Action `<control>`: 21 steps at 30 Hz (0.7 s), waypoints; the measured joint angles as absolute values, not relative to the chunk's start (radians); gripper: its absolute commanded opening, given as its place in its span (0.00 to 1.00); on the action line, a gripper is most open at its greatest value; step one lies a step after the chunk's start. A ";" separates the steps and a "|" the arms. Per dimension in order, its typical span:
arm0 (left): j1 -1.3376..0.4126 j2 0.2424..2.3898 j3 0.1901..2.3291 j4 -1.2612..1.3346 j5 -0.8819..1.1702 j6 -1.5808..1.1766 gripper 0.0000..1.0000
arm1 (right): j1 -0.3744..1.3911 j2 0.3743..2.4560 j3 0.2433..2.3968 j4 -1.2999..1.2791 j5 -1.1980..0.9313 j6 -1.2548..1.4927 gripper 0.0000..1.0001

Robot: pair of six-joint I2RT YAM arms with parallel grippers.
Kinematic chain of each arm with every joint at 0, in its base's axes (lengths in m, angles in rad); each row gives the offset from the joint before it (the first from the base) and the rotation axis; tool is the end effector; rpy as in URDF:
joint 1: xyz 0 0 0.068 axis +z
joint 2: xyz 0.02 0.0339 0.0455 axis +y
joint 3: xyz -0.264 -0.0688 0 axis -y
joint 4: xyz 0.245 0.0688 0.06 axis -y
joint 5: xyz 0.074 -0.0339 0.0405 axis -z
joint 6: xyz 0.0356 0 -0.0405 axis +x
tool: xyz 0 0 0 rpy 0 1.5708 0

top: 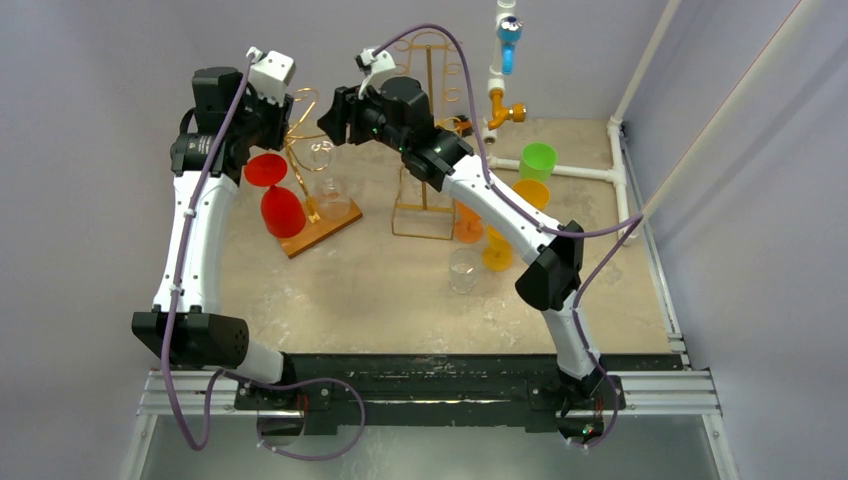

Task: Place the wine glass upside down on the wine glass rack
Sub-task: Adjust the wine rack at the center of the board.

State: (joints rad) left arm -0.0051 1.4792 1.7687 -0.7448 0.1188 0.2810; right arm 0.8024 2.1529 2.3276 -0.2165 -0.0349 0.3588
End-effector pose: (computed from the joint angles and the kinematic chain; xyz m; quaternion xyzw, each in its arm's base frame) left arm 0.3117 -0.0058 0.4558 0.1518 0.8338 0.0228 0.5302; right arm 0.3504 0.3643 0.4311 -0.1705 0.7013 0.3901 0.5718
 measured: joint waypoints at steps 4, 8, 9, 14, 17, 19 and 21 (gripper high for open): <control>-0.007 1.479 1.768 -0.744 0.119 0.280 0.31 | 0.810 2.153 2.328 -0.230 -0.022 0.360 0.57; -0.009 1.479 1.753 -0.723 0.120 0.279 0.23 | 0.805 2.153 2.337 -0.245 -0.007 0.363 0.57; -0.009 1.479 1.748 -0.716 0.120 0.278 0.21 | 0.805 2.153 2.338 -0.244 -0.001 0.364 0.57; -0.010 1.478 1.736 -0.689 0.112 0.274 0.16 | 0.803 2.153 2.339 -0.247 0.019 0.364 0.57; -0.010 1.475 1.726 -0.677 0.107 0.273 0.14 | 0.803 2.153 2.339 -0.248 0.027 0.364 0.57; -0.010 1.471 1.720 -0.670 0.105 0.274 0.13 | 0.803 2.153 2.339 -0.249 0.031 0.366 0.57; -0.010 1.469 1.717 -0.669 0.104 0.274 0.13 | 0.801 2.153 2.340 -0.252 0.032 0.368 0.57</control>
State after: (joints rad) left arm -0.0101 1.4693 1.7172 -0.6693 0.1043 0.2737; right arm 0.8009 2.1532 2.3402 -0.2516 0.0322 0.3679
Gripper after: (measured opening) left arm 0.205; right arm 0.569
